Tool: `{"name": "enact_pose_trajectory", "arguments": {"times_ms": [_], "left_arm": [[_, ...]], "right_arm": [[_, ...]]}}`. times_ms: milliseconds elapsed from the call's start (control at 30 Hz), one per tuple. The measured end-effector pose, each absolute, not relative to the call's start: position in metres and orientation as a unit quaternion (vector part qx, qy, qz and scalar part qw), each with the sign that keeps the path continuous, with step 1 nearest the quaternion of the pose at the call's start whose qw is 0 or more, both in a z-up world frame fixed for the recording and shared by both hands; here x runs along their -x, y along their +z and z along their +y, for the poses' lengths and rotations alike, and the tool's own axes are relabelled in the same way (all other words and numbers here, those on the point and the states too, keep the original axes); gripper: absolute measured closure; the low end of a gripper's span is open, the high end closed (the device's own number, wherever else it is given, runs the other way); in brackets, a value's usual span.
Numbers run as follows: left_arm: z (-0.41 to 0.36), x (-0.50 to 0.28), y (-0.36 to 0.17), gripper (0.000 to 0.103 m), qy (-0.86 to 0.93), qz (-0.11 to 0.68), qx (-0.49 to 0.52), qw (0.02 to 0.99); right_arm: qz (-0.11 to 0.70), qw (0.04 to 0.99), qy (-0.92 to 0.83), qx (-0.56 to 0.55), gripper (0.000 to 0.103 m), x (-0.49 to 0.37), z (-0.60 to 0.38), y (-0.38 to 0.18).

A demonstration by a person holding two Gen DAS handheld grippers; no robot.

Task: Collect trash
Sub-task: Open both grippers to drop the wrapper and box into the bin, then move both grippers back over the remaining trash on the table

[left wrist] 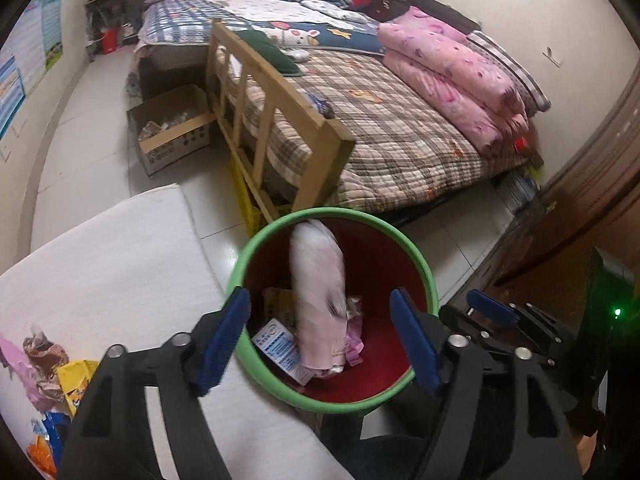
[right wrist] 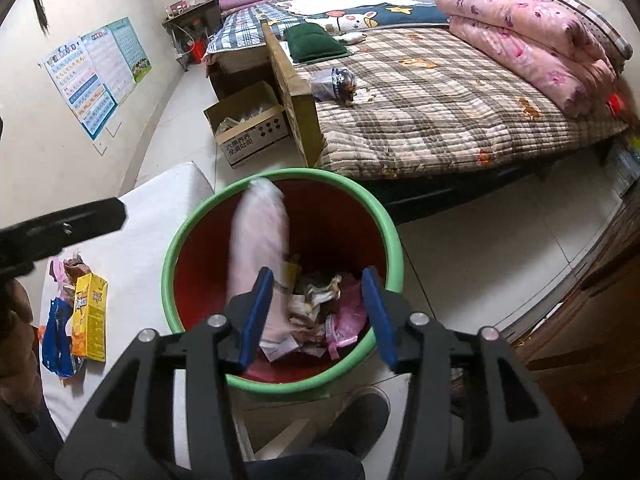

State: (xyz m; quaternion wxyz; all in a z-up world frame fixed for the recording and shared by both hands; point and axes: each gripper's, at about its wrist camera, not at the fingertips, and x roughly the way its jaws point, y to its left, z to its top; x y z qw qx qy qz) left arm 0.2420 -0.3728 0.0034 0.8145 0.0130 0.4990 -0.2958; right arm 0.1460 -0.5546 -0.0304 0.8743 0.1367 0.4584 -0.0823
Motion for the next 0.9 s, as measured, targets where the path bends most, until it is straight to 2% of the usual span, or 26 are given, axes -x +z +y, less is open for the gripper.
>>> {"name": "enact_pose_trajectory", "arguments": {"times_ms": [33,133,233,433,900], "left_arm": [[-0.366,-0.242,0.005,0.023,-0.290,0.497,-0.007,0.818],[-0.352,-0.243,0.011,0.010,-0.275,0.491,0.003,0.826],[-0.333,-0.239,0.017,0.008,-0.255,0.485,0.000,0.837],[-0.288,-0.227,0.024,0.008,-0.230,0.484,0.009,0.844],[-0.125,-0.184,0.037,0.008,-0.120,0.462,0.038,0.878]], "right_arm": [[0.457,0.875,-0.082,-0.137,0.036,-0.145,-0.554,-0.030],[0.450,0.879,-0.079,-0.134,0.023,-0.143,-0.546,-0.023],[0.445,0.884,-0.070,-0.126,0.009,-0.142,-0.532,-0.014],[0.443,0.889,-0.046,-0.106,0.008,-0.139,-0.491,0.000],[0.442,0.894,0.026,-0.068,0.007,-0.142,-0.376,0.016]]}}
